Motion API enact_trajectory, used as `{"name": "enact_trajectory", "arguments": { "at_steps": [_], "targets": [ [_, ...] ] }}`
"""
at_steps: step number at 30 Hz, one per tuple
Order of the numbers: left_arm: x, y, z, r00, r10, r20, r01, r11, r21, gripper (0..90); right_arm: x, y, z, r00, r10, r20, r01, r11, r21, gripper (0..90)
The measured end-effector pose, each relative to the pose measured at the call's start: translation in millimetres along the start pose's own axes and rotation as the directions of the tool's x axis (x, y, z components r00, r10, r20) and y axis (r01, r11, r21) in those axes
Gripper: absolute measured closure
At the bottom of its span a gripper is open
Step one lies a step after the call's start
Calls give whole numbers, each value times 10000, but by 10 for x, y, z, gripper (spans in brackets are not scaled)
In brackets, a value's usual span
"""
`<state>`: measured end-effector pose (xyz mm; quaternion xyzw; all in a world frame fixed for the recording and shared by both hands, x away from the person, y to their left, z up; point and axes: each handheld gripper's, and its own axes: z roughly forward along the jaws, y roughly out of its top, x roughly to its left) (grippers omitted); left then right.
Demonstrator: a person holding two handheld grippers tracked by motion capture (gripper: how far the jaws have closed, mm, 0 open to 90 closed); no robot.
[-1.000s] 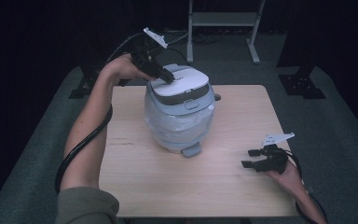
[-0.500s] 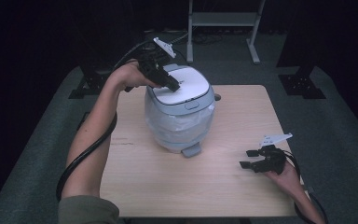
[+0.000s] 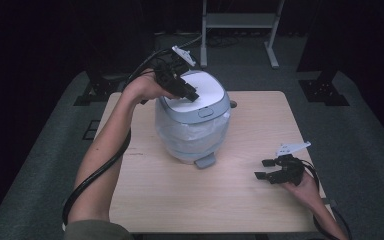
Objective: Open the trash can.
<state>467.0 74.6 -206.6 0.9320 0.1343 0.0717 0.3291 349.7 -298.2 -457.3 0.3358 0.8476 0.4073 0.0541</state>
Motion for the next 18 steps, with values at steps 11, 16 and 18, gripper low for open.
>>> {"name": "enact_trajectory", "arguments": {
  "at_steps": [11,16,18],
  "targets": [
    [-90,-19,30,9979,285,-577,-305,9990,-342,762,-26,-24,-31,9998,155,107,-155,9999,-54,321],
    [-124,-37,55,9961,381,-790,-399,9990,-216,792,-20,-23,-17,9998,157,73,-157,9999,-25,322],
    [-117,-45,49,9963,370,-773,-394,9988,-290,793,-20,-23,-14,9998,161,70,-161,9999,-8,321]
  ]
}}
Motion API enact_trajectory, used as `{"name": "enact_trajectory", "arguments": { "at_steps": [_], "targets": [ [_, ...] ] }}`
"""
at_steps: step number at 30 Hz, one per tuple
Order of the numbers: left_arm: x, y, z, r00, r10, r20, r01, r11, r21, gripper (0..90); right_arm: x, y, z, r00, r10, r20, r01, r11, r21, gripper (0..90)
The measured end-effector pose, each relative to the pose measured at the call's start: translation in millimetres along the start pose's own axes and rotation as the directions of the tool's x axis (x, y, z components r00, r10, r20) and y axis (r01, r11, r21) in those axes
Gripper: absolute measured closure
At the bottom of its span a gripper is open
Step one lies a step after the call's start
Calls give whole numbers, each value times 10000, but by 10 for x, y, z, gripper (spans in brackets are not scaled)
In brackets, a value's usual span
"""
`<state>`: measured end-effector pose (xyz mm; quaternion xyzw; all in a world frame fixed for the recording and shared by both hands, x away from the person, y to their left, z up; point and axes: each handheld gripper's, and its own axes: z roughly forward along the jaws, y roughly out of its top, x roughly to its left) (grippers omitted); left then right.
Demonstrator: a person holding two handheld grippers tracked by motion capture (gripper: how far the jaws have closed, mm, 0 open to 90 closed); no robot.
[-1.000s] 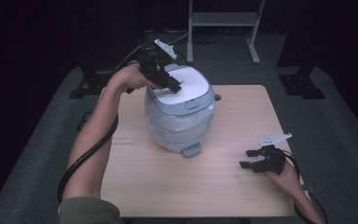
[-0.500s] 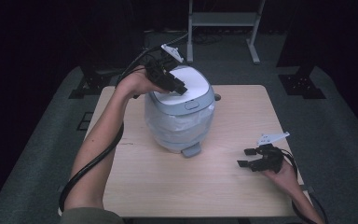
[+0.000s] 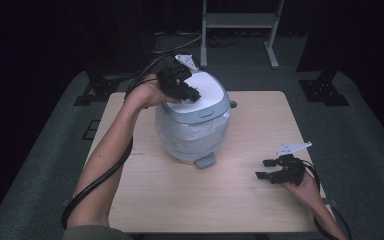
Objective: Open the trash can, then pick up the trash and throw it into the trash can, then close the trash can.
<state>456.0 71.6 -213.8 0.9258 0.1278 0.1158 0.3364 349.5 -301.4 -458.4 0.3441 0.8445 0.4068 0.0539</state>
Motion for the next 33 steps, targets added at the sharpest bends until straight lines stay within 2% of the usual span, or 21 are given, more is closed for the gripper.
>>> {"name": "enact_trajectory", "arguments": {
  "at_steps": [4,6,7,8,10,12,13,14,15,19,22,23,30,33],
  "targets": [
    [41,-22,-8,9998,-177,23,177,9997,-149,720,-17,-3,-8,10000,66,5,-66,10000,-31,321],
    [56,-38,-11,9994,-317,165,321,9992,-243,642,-24,-3,-9,10000,89,-9,-89,9999,-54,321],
    [86,-64,-39,9990,-337,291,344,9992,-223,577,-32,4,-10,10000,87,6,-87,9999,-66,321],
    [96,-88,-76,9991,-355,228,363,9987,-366,563,-34,7,-12,9999,106,1,-106,9999,-71,322],
    [128,-145,-176,9957,-818,426,854,9920,-928,515,-38,11,-16,9998,172,-23,-173,9998,-111,321],
    [127,-170,-229,9957,-870,329,899,9907,-1017,468,-47,13,-17,9999,159,-27,-159,9998,-133,321],
    [113,-222,-329,9950,-959,270,981,9902,-993,443,-60,20,-15,9998,210,-18,-210,9997,-126,321],
    [113,-222,-329,9950,-959,270,981,9902,-993,417,-60,20,-15,9998,210,-18,-210,9997,-126,321],
    [99,-280,-420,9950,-992,148,1002,9903,-963,409,-66,34,-12,9997,237,-3,-237,9996,-145,322],
    [91,-415,-562,9920,-1257,-115,1238,9865,-1072,352,-63,70,-19,9998,177,56,-176,9996,-202,321],
    [83,-491,-604,9897,-1421,-145,1396,9840,-1109,318,-59,72,-26,9998,191,67,-190,9995,-241,321],
    [69,-580,-646,9888,-1492,-71,1474,9825,-1137,303,-64,66,-30,9998,201,87,-199,9995,-247,321],
    [39,-724,-705,9868,-1613,-142,1587,9809,-1121,278,-80,66,-27,9995,272,131,-269,9993,-245,321],
    [24,-816,-753,9844,-1748,-204,1712,9778,-1206,273,-77,71,-21,9995,260,186,-257,9995,-182,321]
  ]
}}
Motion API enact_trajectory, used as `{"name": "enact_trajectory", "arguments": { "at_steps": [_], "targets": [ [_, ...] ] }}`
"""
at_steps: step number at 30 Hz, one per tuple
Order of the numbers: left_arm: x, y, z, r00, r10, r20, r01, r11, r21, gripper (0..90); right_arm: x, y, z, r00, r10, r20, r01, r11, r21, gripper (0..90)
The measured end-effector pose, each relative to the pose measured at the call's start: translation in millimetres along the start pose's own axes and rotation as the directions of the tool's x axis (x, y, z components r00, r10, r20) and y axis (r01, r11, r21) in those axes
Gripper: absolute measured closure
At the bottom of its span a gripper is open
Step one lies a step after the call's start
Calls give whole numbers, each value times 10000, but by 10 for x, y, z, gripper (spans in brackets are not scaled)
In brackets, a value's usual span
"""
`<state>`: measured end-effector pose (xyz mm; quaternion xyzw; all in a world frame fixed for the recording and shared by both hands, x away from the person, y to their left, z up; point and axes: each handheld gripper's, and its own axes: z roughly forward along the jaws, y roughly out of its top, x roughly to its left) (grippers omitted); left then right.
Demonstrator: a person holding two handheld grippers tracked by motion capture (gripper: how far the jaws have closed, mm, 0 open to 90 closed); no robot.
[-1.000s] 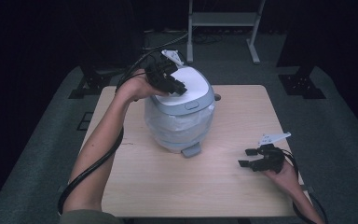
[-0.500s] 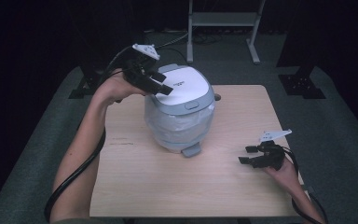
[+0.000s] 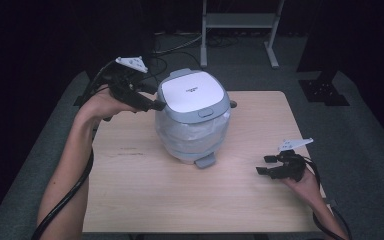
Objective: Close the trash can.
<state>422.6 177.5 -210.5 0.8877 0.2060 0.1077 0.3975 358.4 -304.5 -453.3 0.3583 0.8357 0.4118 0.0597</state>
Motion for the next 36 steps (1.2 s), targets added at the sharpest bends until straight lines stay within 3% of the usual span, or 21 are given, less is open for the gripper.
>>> {"name": "enact_trajectory", "arguments": {
  "at_steps": [10,18,36],
  "targets": [
    [33,-341,-139,9984,-448,-334,444,9989,-137,234,-16,-11,0,10000,-13,95,13,10000,39,321],
    [20,-536,-205,9965,-586,-589,572,9981,-247,215,-32,-16,4,10000,33,93,-34,10000,43,321],
    [-39,-1014,-17,9912,-1146,-668,1132,9933,-237,192,-33,3,14,10000,8,37,-8,10000,-1,321]
  ]
}}
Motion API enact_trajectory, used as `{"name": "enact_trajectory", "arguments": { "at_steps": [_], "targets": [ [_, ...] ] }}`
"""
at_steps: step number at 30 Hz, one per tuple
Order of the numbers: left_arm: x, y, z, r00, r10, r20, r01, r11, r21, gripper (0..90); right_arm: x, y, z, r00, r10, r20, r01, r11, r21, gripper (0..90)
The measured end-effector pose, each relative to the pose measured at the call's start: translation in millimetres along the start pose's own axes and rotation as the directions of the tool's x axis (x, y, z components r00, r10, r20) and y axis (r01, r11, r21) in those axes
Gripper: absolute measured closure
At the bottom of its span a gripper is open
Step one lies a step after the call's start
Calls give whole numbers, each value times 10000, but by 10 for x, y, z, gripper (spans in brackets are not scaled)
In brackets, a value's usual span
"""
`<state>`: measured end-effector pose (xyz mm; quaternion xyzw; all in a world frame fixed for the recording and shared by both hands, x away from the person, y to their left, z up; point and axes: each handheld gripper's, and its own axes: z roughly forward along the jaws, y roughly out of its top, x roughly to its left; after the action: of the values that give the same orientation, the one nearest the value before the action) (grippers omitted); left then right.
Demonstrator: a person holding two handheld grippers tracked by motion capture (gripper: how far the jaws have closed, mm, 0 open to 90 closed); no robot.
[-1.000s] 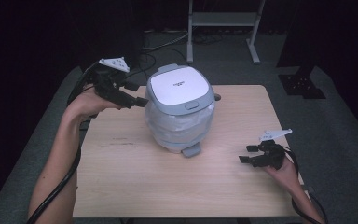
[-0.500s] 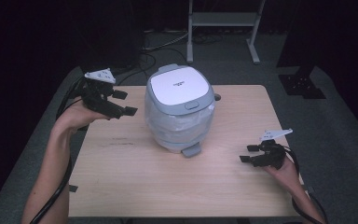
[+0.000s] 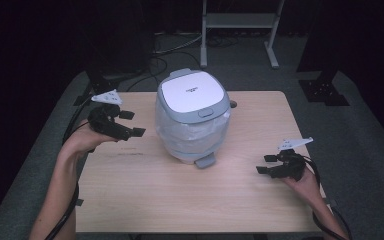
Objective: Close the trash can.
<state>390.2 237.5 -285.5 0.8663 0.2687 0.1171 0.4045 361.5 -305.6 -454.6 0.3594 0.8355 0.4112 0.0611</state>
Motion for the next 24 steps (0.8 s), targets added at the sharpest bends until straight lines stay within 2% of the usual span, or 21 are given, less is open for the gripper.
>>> {"name": "enact_trajectory", "arguments": {
  "at_steps": [11,18,24],
  "targets": [
    [-52,-178,55,9997,-84,-231,84,10000,17,165,-13,-6,-21,10000,33,37,-32,10000,-80,321],
    [-82,-337,104,9991,-300,-301,302,9995,70,163,-21,-16,-27,9999,95,58,-95,9999,-55,321],
    [-116,-463,162,9980,-506,-380,508,9987,38,104,-25,-17,-19,10000,62,36,-62,10000,-42,321]
  ]
}}
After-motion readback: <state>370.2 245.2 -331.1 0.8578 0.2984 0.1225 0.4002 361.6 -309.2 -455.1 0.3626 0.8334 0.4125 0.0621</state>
